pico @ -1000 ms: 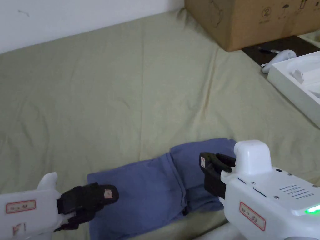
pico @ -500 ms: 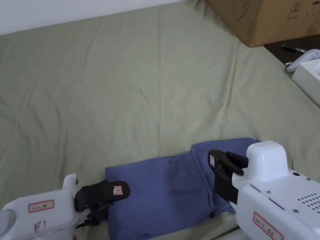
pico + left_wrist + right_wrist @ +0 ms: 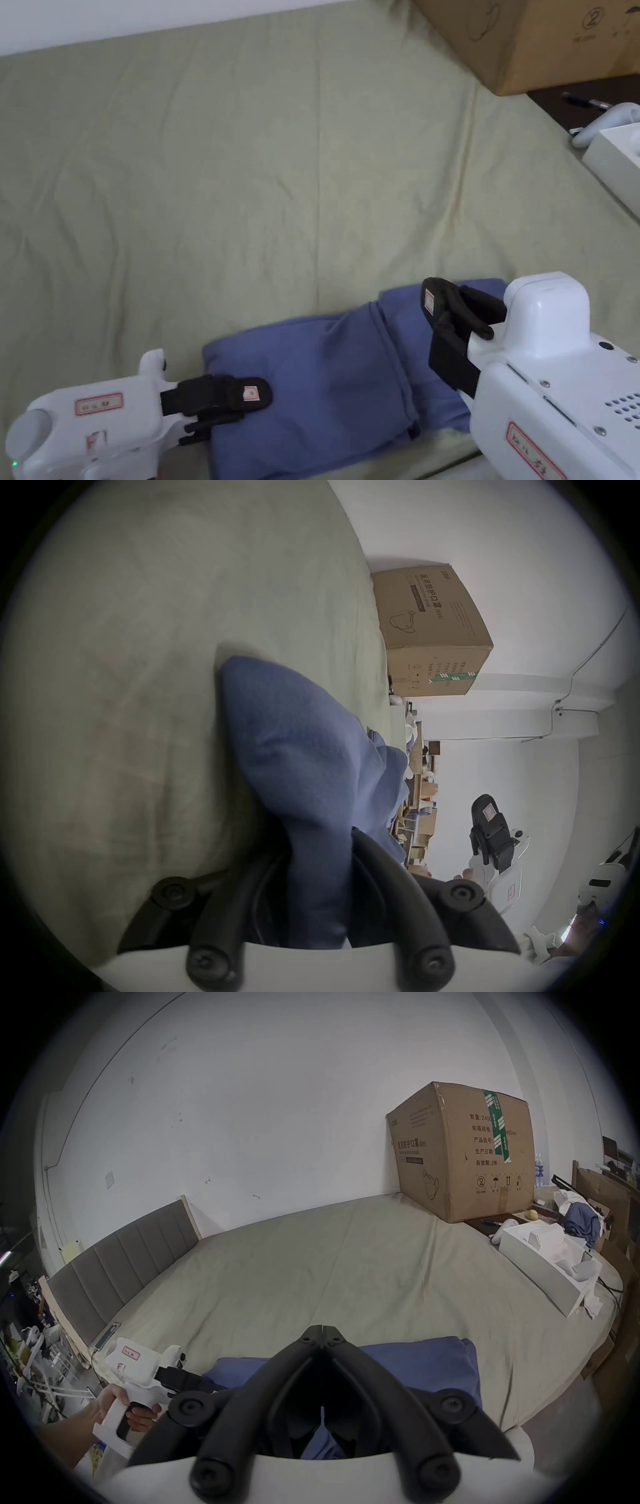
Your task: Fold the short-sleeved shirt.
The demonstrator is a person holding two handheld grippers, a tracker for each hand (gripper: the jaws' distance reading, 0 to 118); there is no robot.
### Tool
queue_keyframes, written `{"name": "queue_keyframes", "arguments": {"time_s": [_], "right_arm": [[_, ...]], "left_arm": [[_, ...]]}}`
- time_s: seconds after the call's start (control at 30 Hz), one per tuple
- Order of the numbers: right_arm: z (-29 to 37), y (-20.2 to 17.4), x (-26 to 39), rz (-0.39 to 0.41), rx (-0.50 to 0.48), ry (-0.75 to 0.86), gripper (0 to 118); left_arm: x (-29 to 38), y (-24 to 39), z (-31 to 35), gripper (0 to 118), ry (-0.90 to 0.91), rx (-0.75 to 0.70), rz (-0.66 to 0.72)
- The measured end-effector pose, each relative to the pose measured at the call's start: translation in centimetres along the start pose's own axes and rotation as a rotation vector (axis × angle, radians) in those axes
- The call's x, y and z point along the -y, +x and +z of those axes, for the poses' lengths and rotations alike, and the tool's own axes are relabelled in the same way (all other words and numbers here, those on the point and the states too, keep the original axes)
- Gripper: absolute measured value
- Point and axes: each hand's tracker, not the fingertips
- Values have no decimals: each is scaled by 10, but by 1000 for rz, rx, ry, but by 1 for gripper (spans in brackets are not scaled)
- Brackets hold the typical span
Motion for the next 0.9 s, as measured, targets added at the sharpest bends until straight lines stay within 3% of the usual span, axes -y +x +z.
{"name": "queue_keyframes", "arguments": {"time_s": [0.17,0.23,0.6,0.7,0.8,0.9], "right_arm": [[4,7,-4,6,46,-3,0],[6,8,-6,10,59,0,0],[-5,4,2,14,49,-44,0],[-10,0,6,-5,20,-56,0],[-9,-5,6,13,-1,-67,0],[-7,-4,8,32,-10,-67,0]], "left_arm": [[3,31,35,11,53,-132,-186],[0,31,57,11,58,-134,-165],[-7,26,210,11,240,-499,-85],[5,43,218,11,251,-496,-103],[9,63,211,11,238,-535,-35],[11,99,198,11,252,-607,-109]]}}
